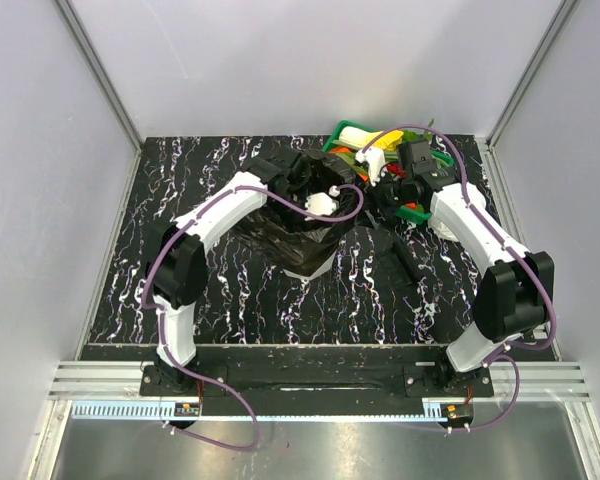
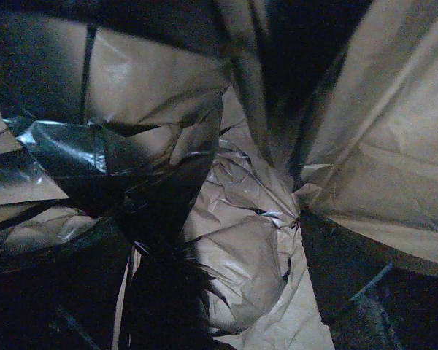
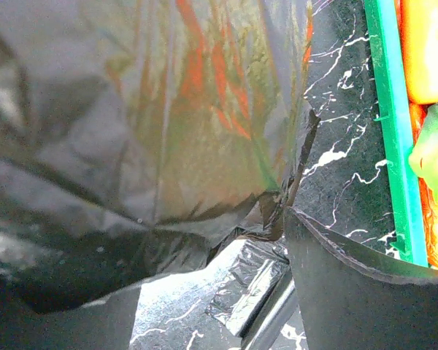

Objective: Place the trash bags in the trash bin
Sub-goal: Place the trash bag in the trash bin.

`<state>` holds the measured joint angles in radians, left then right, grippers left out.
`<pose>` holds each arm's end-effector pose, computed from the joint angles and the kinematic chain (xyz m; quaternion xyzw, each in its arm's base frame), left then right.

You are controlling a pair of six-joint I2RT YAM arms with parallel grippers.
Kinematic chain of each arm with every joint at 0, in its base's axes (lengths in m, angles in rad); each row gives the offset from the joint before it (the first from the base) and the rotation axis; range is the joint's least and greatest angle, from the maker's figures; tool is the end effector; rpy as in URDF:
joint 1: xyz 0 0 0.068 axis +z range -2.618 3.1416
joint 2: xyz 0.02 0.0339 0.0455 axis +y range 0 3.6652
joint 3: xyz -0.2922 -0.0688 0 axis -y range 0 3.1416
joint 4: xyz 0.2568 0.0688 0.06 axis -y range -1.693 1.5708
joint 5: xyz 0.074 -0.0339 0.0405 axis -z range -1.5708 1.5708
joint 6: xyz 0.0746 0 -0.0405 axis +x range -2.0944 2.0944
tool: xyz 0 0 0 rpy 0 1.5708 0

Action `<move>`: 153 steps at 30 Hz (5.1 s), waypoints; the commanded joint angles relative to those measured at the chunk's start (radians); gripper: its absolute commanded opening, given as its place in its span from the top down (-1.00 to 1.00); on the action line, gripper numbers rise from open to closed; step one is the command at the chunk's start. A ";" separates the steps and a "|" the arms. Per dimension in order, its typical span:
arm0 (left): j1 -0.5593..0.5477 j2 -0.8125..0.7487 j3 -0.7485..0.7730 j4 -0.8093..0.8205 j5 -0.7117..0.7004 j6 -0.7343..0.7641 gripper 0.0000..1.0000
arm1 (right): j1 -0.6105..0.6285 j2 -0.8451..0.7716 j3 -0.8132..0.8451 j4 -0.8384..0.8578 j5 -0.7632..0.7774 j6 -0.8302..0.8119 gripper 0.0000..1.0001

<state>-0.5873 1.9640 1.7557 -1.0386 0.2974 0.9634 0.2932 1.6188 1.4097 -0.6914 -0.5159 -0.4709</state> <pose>0.3557 -0.2630 0.2512 0.7002 0.6803 -0.1138 0.1840 0.3569 0.1462 0.3019 -0.4183 0.8160 0.2117 0.3381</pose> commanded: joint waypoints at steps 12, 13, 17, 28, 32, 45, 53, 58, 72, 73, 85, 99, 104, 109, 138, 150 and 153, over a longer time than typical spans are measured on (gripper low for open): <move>-0.034 0.111 0.008 -0.165 -0.161 0.112 -0.97 | -0.002 0.009 0.012 0.018 0.027 -0.018 -0.59; -0.037 0.127 0.019 -0.187 -0.168 0.113 -0.97 | 0.000 0.010 0.011 0.020 0.028 -0.017 -0.59; -0.036 0.145 0.015 -0.204 -0.173 0.116 -0.97 | 0.000 0.010 0.006 0.015 0.034 -0.025 -0.60; -0.037 0.167 -0.064 -0.132 -0.184 0.115 -0.97 | 0.000 0.007 -0.012 0.015 0.043 -0.028 -0.63; -0.034 0.164 -0.100 -0.112 -0.182 0.110 -0.97 | -0.002 0.007 -0.006 0.003 0.053 -0.038 -0.66; -0.034 0.159 -0.119 -0.081 -0.185 0.098 -0.98 | -0.002 0.003 0.011 -0.019 0.071 -0.038 -0.69; -0.036 0.154 -0.197 -0.002 -0.195 0.089 -0.98 | 0.000 -0.007 0.006 -0.030 0.076 -0.044 -0.71; -0.037 0.134 -0.205 0.026 -0.185 0.081 -0.98 | 0.000 -0.007 0.006 -0.030 0.073 -0.040 -0.71; -0.037 -0.007 -0.084 -0.015 -0.118 0.023 -0.98 | 0.000 -0.020 0.012 -0.045 0.070 -0.026 -0.71; -0.037 -0.014 -0.065 -0.023 -0.113 0.021 -0.98 | 0.000 -0.022 0.012 -0.045 0.068 -0.026 -0.71; -0.036 -0.050 -0.050 -0.047 -0.109 0.024 -0.98 | 0.000 -0.037 0.084 -0.095 0.088 -0.064 -0.71; -0.037 -0.148 -0.029 -0.046 -0.069 0.015 -0.98 | -0.002 -0.083 0.189 -0.161 0.192 -0.098 -0.71; -0.036 -0.163 -0.015 -0.054 -0.058 0.012 -0.98 | -0.002 -0.073 0.198 -0.163 0.197 -0.091 -0.71; -0.036 -0.175 0.011 -0.052 -0.061 0.005 -0.98 | -0.002 -0.066 0.204 -0.163 0.195 -0.086 -0.71; -0.037 -0.240 0.157 -0.018 -0.211 -0.083 -0.98 | -0.002 -0.108 0.176 -0.132 0.108 -0.097 -0.71; -0.037 -0.295 0.177 0.081 -0.225 -0.190 -0.98 | -0.002 -0.126 0.144 -0.134 0.106 -0.110 -0.71; -0.037 -0.327 0.173 0.092 -0.234 -0.193 -0.98 | -0.002 -0.123 0.144 -0.134 0.108 -0.110 -0.71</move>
<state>-0.6231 1.7302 1.8793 -1.0126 0.0891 0.8062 0.2909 1.5345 1.5539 -0.8577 -0.3870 -0.5686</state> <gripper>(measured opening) 0.988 0.853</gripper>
